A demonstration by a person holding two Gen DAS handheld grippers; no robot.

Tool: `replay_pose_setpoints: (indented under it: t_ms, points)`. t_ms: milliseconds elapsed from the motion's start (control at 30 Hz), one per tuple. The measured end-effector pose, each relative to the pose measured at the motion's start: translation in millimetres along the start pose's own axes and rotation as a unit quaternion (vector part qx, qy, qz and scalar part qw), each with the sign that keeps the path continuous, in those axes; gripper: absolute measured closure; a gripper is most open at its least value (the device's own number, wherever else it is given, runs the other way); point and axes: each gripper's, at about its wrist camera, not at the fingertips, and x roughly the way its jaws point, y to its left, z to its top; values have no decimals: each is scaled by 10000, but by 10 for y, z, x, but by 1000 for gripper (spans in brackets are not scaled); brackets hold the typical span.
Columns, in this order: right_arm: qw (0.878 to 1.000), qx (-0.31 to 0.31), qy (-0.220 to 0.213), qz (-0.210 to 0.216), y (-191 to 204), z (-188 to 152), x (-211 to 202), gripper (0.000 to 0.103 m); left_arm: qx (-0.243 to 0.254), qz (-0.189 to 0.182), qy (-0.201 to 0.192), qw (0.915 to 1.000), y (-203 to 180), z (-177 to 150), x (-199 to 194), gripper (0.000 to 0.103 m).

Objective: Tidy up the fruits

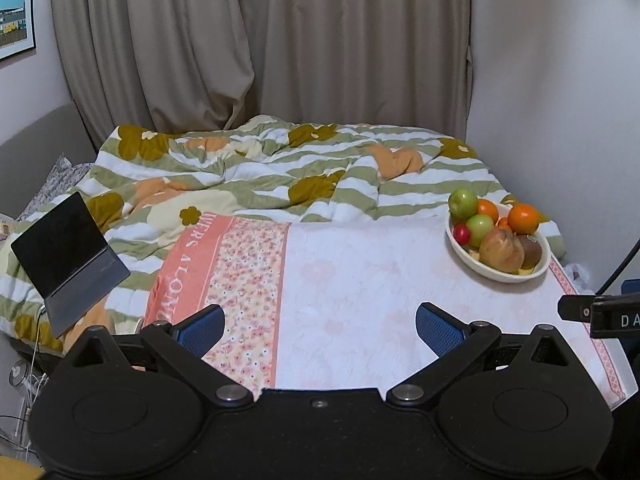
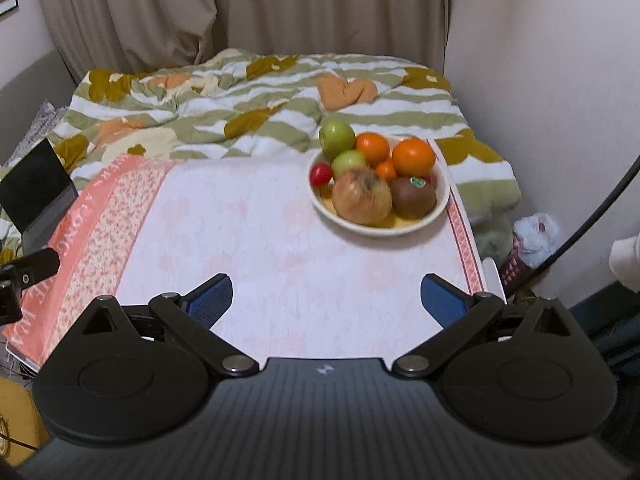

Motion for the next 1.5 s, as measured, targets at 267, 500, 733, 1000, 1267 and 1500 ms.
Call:
replay_pose_setpoints:
  t_ms: [267, 500, 733, 1000, 1267, 1500]
  points:
    - [9998, -107, 6, -140, 91, -41, -13, 0, -46, -29, 34, 10000, 61, 6, 16, 0]
    - [9998, -126, 7, -173, 95, -30, -24, 0, -78, -28, 1, 10000, 86, 31, 18, 0]
    - [9998, -111, 8, -171, 99, -28, -28, 0, -84, -27, -10, 10000, 91, 38, 23, 0]
    - [9998, -88, -8, -183, 51, -12, -31, 0, -55, 25, -78, 10000, 65, 52, 15, 0]
    - [9998, -82, -2, -178, 38, -7, -21, 0, 35, 88, -111, 9999, 22, 47, 19, 0]
    - [9998, -65, 0, -181, 32, -8, -21, 0, 45, 74, -104, 9999, 29, 49, 31, 0]
